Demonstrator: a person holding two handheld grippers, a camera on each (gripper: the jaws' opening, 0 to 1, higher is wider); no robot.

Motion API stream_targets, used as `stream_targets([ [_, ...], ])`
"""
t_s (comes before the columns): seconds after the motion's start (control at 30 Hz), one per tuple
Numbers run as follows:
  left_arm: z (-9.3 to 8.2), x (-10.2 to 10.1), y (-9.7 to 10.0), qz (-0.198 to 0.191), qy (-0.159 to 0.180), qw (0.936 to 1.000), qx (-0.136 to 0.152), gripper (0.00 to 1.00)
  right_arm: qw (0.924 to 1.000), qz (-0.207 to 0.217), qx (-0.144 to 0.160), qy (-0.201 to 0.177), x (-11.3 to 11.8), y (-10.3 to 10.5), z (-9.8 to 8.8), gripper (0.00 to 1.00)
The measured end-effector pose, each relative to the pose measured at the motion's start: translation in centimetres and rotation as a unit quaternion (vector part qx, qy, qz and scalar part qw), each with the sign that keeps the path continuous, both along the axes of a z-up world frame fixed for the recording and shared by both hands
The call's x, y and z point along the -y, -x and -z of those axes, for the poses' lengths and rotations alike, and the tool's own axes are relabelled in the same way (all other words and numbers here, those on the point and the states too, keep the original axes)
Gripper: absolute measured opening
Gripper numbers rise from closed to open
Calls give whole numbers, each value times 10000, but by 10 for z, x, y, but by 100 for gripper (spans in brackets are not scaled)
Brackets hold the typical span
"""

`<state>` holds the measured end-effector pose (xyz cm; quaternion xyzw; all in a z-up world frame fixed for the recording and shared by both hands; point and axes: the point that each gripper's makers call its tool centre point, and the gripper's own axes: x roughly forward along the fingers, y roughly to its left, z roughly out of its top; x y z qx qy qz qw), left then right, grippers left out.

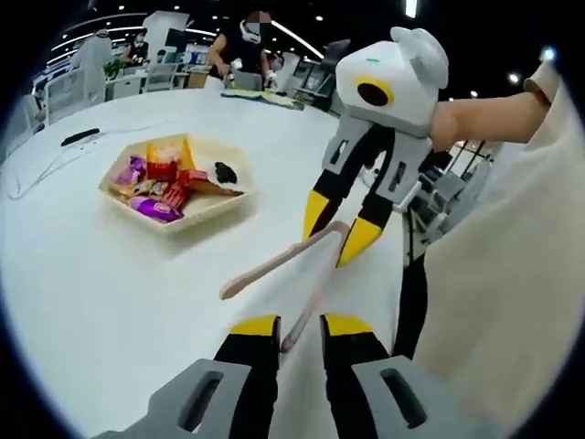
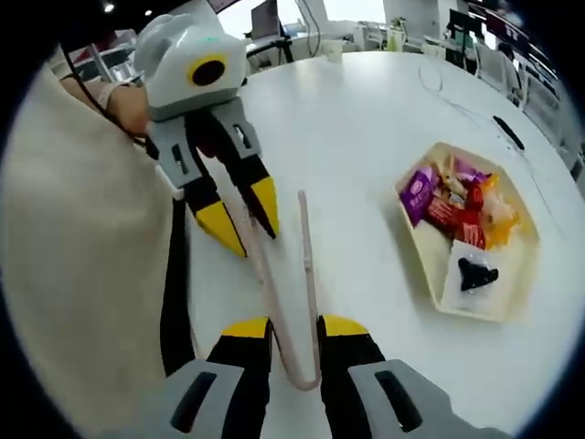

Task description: Place the target food into the container with the food tongs after gripping and lifting it, then release it inside without dropping or visibly crushing the food.

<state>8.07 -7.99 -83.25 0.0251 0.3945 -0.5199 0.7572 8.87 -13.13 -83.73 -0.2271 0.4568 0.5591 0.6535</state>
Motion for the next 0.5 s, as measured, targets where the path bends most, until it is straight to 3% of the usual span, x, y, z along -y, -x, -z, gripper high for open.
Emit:
stream_targets([
  [0.5, 7, -1, -4, -141, -16, 9998, -131, 16, 9998, -31, -130, 145, 0, -3, 10, 19],
])
